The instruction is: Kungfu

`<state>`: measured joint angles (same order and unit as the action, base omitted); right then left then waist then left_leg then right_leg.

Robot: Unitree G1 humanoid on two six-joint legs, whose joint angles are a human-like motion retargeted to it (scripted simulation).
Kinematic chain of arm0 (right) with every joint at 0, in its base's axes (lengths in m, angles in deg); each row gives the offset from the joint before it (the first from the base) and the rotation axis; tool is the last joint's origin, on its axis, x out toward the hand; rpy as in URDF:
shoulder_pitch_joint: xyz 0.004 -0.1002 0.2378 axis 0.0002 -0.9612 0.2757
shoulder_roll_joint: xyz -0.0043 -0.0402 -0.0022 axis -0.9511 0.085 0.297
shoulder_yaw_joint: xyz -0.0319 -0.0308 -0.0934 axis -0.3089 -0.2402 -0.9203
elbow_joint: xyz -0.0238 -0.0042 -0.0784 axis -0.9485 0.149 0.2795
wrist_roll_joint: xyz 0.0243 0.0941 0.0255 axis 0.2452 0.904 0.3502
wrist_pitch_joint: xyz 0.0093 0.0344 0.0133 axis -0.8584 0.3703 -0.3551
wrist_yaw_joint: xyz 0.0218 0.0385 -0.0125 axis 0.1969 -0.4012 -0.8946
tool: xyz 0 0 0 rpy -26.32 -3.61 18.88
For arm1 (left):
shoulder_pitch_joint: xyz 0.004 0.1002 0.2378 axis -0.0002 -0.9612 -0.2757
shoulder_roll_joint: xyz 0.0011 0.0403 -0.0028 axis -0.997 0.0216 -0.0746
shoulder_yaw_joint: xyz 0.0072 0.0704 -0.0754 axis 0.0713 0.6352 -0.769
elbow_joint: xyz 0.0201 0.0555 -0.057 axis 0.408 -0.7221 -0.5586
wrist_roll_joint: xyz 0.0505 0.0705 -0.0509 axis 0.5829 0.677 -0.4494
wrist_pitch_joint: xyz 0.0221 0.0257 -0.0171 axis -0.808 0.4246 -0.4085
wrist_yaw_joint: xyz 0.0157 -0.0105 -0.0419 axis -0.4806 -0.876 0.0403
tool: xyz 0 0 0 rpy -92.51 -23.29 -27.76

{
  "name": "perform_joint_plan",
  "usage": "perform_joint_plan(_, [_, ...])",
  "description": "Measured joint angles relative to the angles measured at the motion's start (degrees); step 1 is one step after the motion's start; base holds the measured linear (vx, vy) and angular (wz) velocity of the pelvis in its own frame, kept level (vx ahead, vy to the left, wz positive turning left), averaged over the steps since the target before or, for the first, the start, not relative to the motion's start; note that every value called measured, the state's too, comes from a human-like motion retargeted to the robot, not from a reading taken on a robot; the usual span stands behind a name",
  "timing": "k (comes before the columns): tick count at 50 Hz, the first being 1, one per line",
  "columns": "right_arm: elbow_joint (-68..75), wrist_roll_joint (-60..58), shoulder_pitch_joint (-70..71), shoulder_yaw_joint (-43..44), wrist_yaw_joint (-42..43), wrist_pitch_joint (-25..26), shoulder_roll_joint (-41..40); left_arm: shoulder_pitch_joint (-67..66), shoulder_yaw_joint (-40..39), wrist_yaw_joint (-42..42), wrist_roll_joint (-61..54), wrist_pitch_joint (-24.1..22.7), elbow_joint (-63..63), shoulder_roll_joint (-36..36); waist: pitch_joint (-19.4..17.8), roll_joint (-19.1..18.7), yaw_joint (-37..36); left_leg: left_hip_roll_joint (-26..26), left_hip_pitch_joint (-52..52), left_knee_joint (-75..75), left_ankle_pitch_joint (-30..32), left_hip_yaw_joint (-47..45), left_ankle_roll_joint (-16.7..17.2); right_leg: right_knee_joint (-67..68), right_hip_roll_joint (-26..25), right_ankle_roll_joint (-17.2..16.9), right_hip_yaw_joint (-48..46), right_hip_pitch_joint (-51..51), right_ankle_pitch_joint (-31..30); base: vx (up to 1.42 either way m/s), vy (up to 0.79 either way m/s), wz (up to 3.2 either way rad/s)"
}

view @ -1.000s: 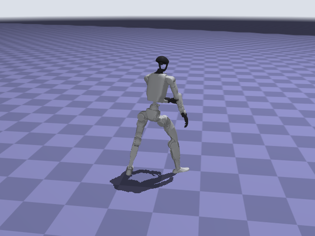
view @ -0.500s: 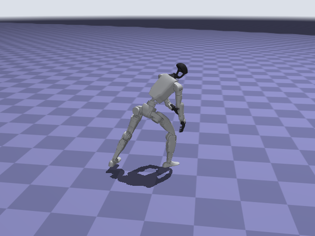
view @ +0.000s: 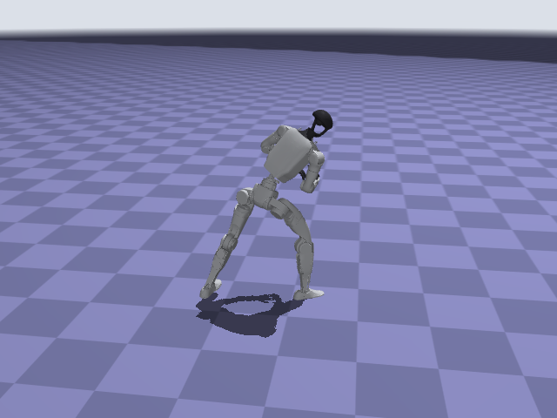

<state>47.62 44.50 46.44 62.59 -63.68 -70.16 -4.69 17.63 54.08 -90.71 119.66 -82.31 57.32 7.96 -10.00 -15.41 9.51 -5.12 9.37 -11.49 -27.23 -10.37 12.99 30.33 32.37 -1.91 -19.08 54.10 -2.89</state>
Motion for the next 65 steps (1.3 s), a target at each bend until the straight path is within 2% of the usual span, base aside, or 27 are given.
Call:
perform_joint_plan(3, [2.1, 3.4, -0.6, 0.2, -1.8, 0.4, -0.5, -0.4, -0.3, 1.1, -0.8, -0.6, -1.1, 1.0, 0.9, -0.9, -0.5, -0.5, -0.4, 0.1, -0.6, -0.6, -0.5, 1.8, 0.9, 2.4, -2.7, -0.1, 3.1, 0.07, 0.10, -0.24])
perform_joint_plan(7, [4.7, 6.0, -1.1, 1.5, -3.6, 1.5, -0.3, -1.6, -1.4, 2.7, -2.3, -2.1, -3.5, 3.0, 3.0, -3.3, -0.9, -3.0, -1.2, 1.2, -1.0, -2.5, -1.1, 9.0, 2.2, 12.0, -9.3, 0.4, 15.0, 0.04, -0.04, -0.46])
perform_joint_plan(9, [8.0, 7.1, -0.3, 3.8, -4.9, 1.5, 0.2, -1.1, -2.7, 5.1, -4.7, -4.4, -7.0, 5.4, 4.4, -3.5, 0.3, -2.6, -2.0, 0.7, -1.4, -2.5, -1.2, 14.6, 6.3, 12.3, -12.9, -0.3, 18.7, 0.09, -0.21, 0.10])
perform_joint_plan(10, [9.6, 7.1, -0.2, 4.8, -5.2, 1.1, 0.4, -1.0, -3.1, 6.0, -5.9, -5.3, -8.6, 6.4, 5.0, -3.5, 1.0, -2.4, -2.9, 1.0, -1.2, -2.4, -1.0, 16.1, 7.7, 11.3, -13.7, -1.0, 18.2, 0.07, -0.28, 0.11])
perform_joint_plan(12, [13.8, 6.4, -0.2, 6.8, -5.3, 0.1, -0.2, -0.6, -4.7, 7.7, -9.4, -7.6, -11.1, 8.2, 5.5, -3.1, 2.0, -2.4, -6.1, 2.2, 1.6, -3.1, 0.1, 17.3, 6.1, 9.7, -9.6, 0.2, 14.6, 0.05, -0.33, -0.24])
perform_joint_plan(15, [20.6, 7.0, 0.1, 9.1, -6.5, 1.7, -1.0, -1.0, -7.1, 8.5, -16.5, -9.9, -13.1, 9.5, 6.7, -2.8, 3.1, -3.4, -9.2, 2.4, 9.4, -3.5, 0.5, 19.7, 2.0, 9.9, -7.0, 1.4, 16.4, 0.01, -0.53, -0.67])
perform_joint_plan(18, [26.2, 11.4, -0.1, 11.8, -12.5, 8.0, -2.2, -1.3, -10.2, 9.4, -25.1, -12.4, -14.3, 10.8, 8.3, -0.3, 4.5, -3.3, -10.1, 0.2, 22.7, -2.8, -2.0, 20.2, -2.6, 10.8, -4.4, 1.7, 20.3, -0.04, -0.71, -0.88])
perform_joint_plan(20, [27.3, 17.8, -0.9, 13.9, -15.5, 13.0, -2.6, -0.7, -11.9, 8.3, -30.2, -12.4, -14.9, 12.1, 9.1, 3.0, 4.9, -3.0, -10.1, -3.2, 33.4, -2.6, -5.8, 18.8, -6.0, 11.0, -1.3, 0.7, 22.2, -0.07, -0.82, -1.25])
perform_joint_plan(23, [24.5, 29.3, -2.4, 15.6, -14.9, 15.4, -1.1, 1.8, -14.7, 7.2, -37.8, -13.4, -14.8, 13.3, 9.1, 10.1, 3.5, -0.1, -5.7, -17.2, 48.9, 1.6, -18.2, 13.8, -13.1, 11.2, 5.7, -3.9, 23.5, 0.08, -0.77, -2.33])
perform_joint_plan(24, [22.8, 31.6, -2.9, 16.0, -13.8, 15.2, -0.2, 2.9, -15.7, 6.8, -40.6, -13.8, -14.7, 13.6, 8.9, 12.2, 2.2, 4.4, -2.8, -23.4, 50.0, 7.1, -18.0, 11.9, -16.4, 11.3, 8.8, -5.7, 23.4, 0.23, -0.69, -3.45])
perform_joint_plan(25, [20.8, 33.3, -3.5, 16.5, -12.5, 14.8, 0.8, 4.0, -16.7, 6.3, -43.3, -14.2, -14.7, 14.1, 8.8, 14.2, 0.7, 10.2, 0.4, -29.9, 48.7, 13.6, -15.3, 10.1, -19.7, 11.3, 11.9, -7.4, 23.3, 0.29, -0.59, -3.29])
perform_joint_plan(27, [15.7, 34.4, -5.1, 18.6, -11.1, 14.1, 2.4, 6.9, -18.8, 6.3, -49.4, -14.9, -15.3, 16.3, 8.8, 17.7, -0.1, 15.1, 8.2, -43.1, 40.4, 14.1, -12.2, 7.0, -23.0, 11.3, 16.3, -11.6, 23.1, 0.34, -0.52, -2.51])
perform_joint_plan(30, [7.5, 37.0, -7.9, 21.9, -10.0, 13.4, 4.1, 10.9, -21.1, 7.2, -61.2, -14.7, -17.1, 21.2, 9.7, 19.4, 0.8, 9.9, 17.8, -52.1, 24.5, 7.3, -15.3, 2.1, -26.6, 11.5, 17.8, -18.7, 22.7, 0.43, -0.44, -2.04])
perform_joint_plan(32, [2.2, 39.1, -9.4, 23.5, -8.8, 12.4, 4.5, 13.0, -22.0, 8.7, -71.2, -13.7, -18.0, 24.3, 10.3, 19.7, -0.3, 7.0, 22.9, -52.3, 17.9, 5.2, -17.3, -2.0, -30.2, 12.3, 19.1, -24.2, 21.7, 0.53, -0.30, -2.85])
perform_joint_plan(33, [-0.4, 40.1, -10.0, 24.2, -8.0, 11.7, 4.7, 13.9, -22.5, 10.1, -76.8, -12.9, -18.2, 25.5, 10.6, 19.6, -0.8, 5.9, 24.9, -50.9, 16.0, 4.8, -16.9, -4.2, -32.0, 12.8, 19.9, -27.0, 21.1, 0.58, -0.29, -3.22])
perform_joint_plan(37, [-10.8, 43.0, -11.6, 25.7, -4.6, 8.0, 4.9, 16.2, -24.6, 19.4, -97.1, -6.7, -18.0, 27.8, 10.5, 19.3, -4.1, 1.7, 29.5, -36.2, 13.2, 7.1, -10.9, -10.5, -38.1, 14.5, 27.1, -37.6, 18.8, 0.62, -0.22, -3.73])
perform_joint_plan(41, [-19.2, 45.4, -12.1, 26.3, -1.7, 4.9, 4.1, 16.8, -25.3, 27.6, -107.6, -0.6, -17.2, 28.7, 10.3, 17.8, -6.7, -6.0, 25.1, -11.3, 11.9, 14.7, -4.5, -11.9, -41.4, 15.3, 36.3, -45.8, 18.7, 0.64, 0.01, -3.92])
perform_joint_plan(43, [-22.8, 48.0, -12.3, 26.5, -1.6, 4.1, 3.6, 16.6, -25.3, 30.6, -110.9, 1.4, -17.0, 29.9, 10.5, 17.7, -7.8, -9.6, 20.7, -3.5, 9.1, 17.4, -4.7, -10.4, -40.3, 14.1, 40.2, -48.1, 19.6, 0.58, 0.27, -3.90])
perform_joint_plan(45, [-25.5, 52.1, -11.7, 26.7, -1.8, 4.4, 3.2, 16.6, -24.7, 34.0, -114.3, 3.4, -16.6, 31.8, 9.6, 16.1, -8.3, -12.9, 14.6, 0.9, 9.2, 11.9, -2.8, -7.1, -41.1, 11.9, 45.9, -49.8, 21.9, 0.65, 0.50, -3.71])
perform_joint_plan(47, [-27.5, 56.8, -11.7, 26.9, -1.9, 4.6, 3.2, 16.2, -23.3, 37.3, -117.1, 5.5, -16.3, 34.4, 9.5, 14.5, -7.3, -14.2, 11.6, -2.8, 12.6, 4.8, -2.1, -4.4, -40.6, 9.1, 50.4, -51.2, 24.5, 0.70, 0.60, -2.81])
perform_joint_plan(48, [-28.6, 59.2, -12.4, 27.4, -2.3, 4.5, 3.4, 15.7, -22.4, 39.0, -118.1, 6.6, -16.5, 35.9, 9.9, 13.7, -5.1, -15.0, 11.5, -6.4, 15.0, -0.2, -3.0, -4.0, -39.4, 7.2, 50.4, -51.7, 25.2, 0.75, 0.57, -1.38])
perform_joint_plan(50, [-31.0, 62.9, -14.8, 27.3, -3.3, 3.4, 2.7, 14.3, -21.4, 42.8, -119.1, 8.4, -17.1, 38.0, 12.7, 10.9, 3.6, -12.5, 20.3, -19.7, 14.1, 6.5, -3.5, -4.2, -36.2, 2.5, 44.8, -49.6, 24.3, 0.79, 0.54, -0.59])
perform_joint_plan(52, [-33.2, 62.2, -16.2, 25.6, -2.0, 0.6, 1.1, 13.7, -21.4, 44.4, -119.0, 9.2, -17.1, 38.8, 11.6, 10.1, 5.5, -13.7, 20.8, -24.2, 11.2, 0.0, -5.3, -3.6, -31.4, -2.9, 41.6, -47.0, 22.3, 0.45, 0.60, -2.06])
perform_joint_plan(55, [-35.7, 59.3, -17.2, 26.0, 2.4, -6.1, 0.5, 13.1, -18.7, 42.9, -118.1, 6.6, -17.0, 40.4, 8.2, 9.3, 5.2, -15.7, 18.8, -30.3, 5.8, -8.4, -8.0, -4.7, -25.1, -6.6, 34.0, -44.4, 17.7, 0.14, 0.55, -2.11])
perform_joint_plan(58, [-37.5, 56.3, -20.8, 27.1, 5.8, -9.5, 1.0, 9.9, -16.6, 39.9, -115.7, 3.3, -16.5, 40.7, 9.1, 10.0, 5.1, -15.8, 18.8, -34.3, 3.0, -14.0, -9.5, -7.4, -19.5, -7.7, 27.6, -42.0, 14.1, 0.34, 0.23, -1.43])
perform_joint_plan(60, [-38.4, 53.9, -22.9, 27.8, 7.0, -10.4, 2.0, 7.5, -15.5, 38.9, -113.4, 1.5, -15.2, 39.7, 10.7, 10.2, 5.3, -15.2, 20.2, -35.8, 2.3, -15.3, -10.3, -9.7, -17.1, -8.9, 25.3, -41.0, 12.6, 0.34, 0.08, -0.57])
perform_joint_plan(65, [-39.8, 49.2, -24.0, 28.7, 8.1, -10.8, 5.1, 4.3, -16.9, 37.9, -104.8, -1.9, -10.7, 33.9, 11.2, 11.4, 3.9, -13.7, 23.6, -38.8, 2.4, -15.0, -11.5, -14.4, -14.8, -11.1, 24.9, -41.8, 10.0, 0.19, 0.04, 0.03])
